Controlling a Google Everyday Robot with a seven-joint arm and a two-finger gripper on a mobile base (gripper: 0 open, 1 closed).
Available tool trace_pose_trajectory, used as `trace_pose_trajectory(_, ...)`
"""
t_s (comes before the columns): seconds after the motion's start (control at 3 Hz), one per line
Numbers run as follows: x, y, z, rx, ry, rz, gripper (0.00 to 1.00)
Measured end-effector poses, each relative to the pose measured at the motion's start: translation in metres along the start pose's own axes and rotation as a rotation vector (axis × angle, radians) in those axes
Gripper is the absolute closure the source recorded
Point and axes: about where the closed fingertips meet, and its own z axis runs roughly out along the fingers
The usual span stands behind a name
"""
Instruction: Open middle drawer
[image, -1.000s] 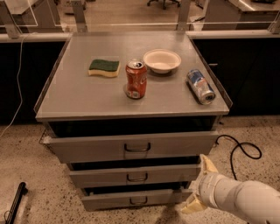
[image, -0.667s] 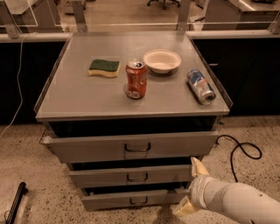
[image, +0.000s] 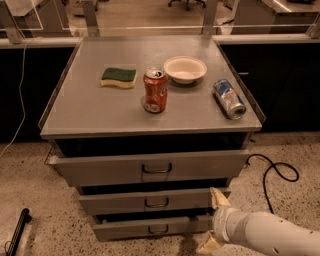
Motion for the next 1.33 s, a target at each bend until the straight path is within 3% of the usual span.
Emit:
trace_pose_trajectory(0.33,0.009,-0.003,0.034,-0.061,-0.051,0.012,0.0)
trace_pose_trajectory(0.67,0.008,-0.018,0.052,-0.097,-0.151,0.085,0.0)
trace_pose_trajectory(1.0,0.004,-0.031,0.061,-0.105,-0.245,0.159,0.0)
trace_pose_trajectory(1.33,-0.003,-0.031,0.058,-0.083,-0.273,0.181,0.0)
